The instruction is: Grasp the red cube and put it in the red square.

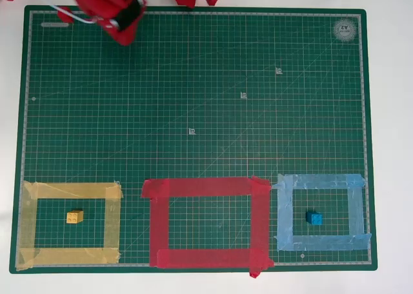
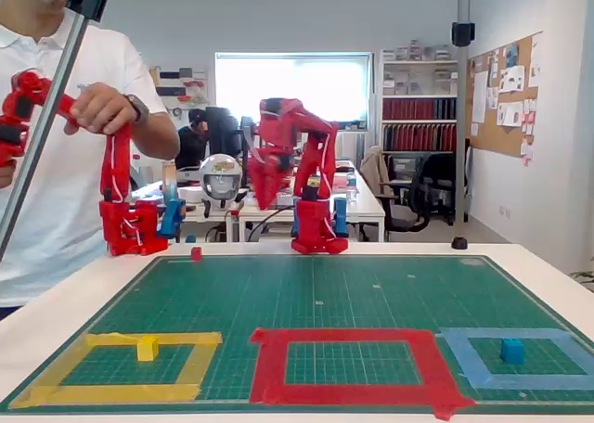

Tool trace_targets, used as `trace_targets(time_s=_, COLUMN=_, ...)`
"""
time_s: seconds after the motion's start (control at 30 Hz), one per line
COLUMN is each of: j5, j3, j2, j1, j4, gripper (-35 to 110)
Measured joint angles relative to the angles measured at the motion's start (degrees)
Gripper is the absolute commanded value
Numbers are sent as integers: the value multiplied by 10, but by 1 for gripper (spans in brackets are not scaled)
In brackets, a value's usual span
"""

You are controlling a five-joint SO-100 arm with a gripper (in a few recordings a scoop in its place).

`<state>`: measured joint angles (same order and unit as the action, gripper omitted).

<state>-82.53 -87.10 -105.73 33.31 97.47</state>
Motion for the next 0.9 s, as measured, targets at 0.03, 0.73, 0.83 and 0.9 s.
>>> trace_targets(time_s=0.03, j5=1, j3=44, j2=19, j1=36, j4=6, gripper=-1)
trace_targets(time_s=0.73, j5=-1, j3=-185, j2=43, j1=422, j4=-217, gripper=0)
trace_targets(time_s=0.83, j5=-1, j3=-206, j2=43, j1=446, j4=-250, gripper=0)
trace_targets(time_s=0.9, j5=-1, j3=-214, j2=43, j1=453, j4=-265, gripper=0)
